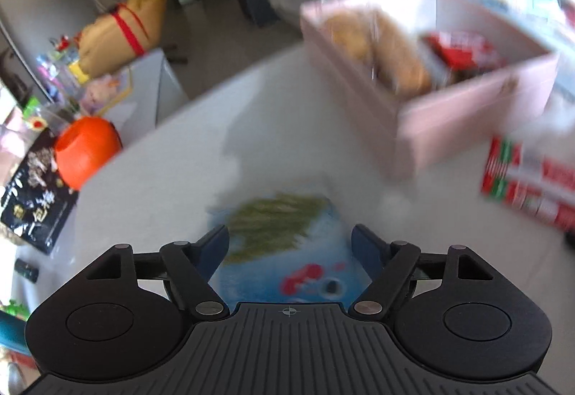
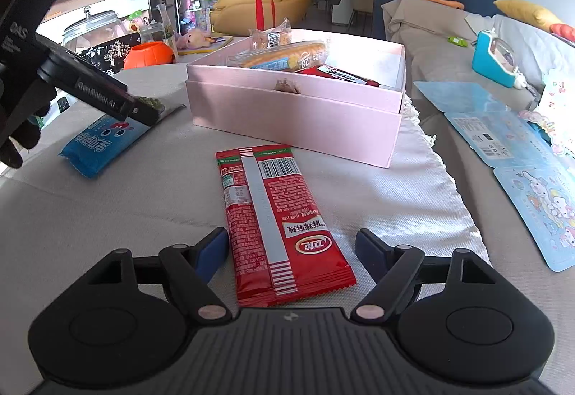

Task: Organize snacks
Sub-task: 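Lower the left tool onto the blue seaweed packet and grasp it, then grasp the long red snack packet with the right tool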

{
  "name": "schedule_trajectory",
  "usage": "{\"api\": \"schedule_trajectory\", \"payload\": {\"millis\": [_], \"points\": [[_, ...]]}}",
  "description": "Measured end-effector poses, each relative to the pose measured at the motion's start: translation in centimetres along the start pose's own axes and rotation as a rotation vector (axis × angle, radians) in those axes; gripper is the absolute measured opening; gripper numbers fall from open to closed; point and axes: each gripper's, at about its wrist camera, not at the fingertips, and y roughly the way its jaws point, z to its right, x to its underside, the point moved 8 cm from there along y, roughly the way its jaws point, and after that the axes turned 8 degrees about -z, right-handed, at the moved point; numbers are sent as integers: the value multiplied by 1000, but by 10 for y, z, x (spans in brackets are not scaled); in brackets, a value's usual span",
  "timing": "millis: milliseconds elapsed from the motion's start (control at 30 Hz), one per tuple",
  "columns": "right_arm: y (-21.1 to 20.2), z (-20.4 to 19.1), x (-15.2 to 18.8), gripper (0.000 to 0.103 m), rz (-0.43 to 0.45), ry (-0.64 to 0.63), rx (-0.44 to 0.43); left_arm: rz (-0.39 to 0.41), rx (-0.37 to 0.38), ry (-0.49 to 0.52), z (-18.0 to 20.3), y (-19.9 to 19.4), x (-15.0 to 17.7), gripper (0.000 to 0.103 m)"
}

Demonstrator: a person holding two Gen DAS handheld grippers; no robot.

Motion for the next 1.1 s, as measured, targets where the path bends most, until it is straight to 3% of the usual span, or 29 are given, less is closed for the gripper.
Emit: {"api": "schedule_trajectory", "payload": {"millis": [200,267,333,567,667,833,900,967,1100], "points": [[0,0,0,79,0,0,1,4,68,-167,-30,13,-4,91],[0,1,0,79,0,1,1,-16,154,-283,-45,20,3,92],[0,1,0,79,0,0,1,14,214,-359,-58,18,3,92],[0,1,0,80,0,1,1,3,257,-403,-68,20,0,94],[0,1,0,80,0,1,1,-14,254,-377,-65,21,0,93],[0,1,0,80,0,1,1,-18,163,-226,-39,11,12,89],[0,1,0,80,0,0,1,-5,207,-176,-19,1,20,89],[0,1,0,80,0,0,1,13,206,-115,-1,-10,31,89],[1,2,0,81,-6,-1,-3,27,221,-119,13,-20,46,89]]}}
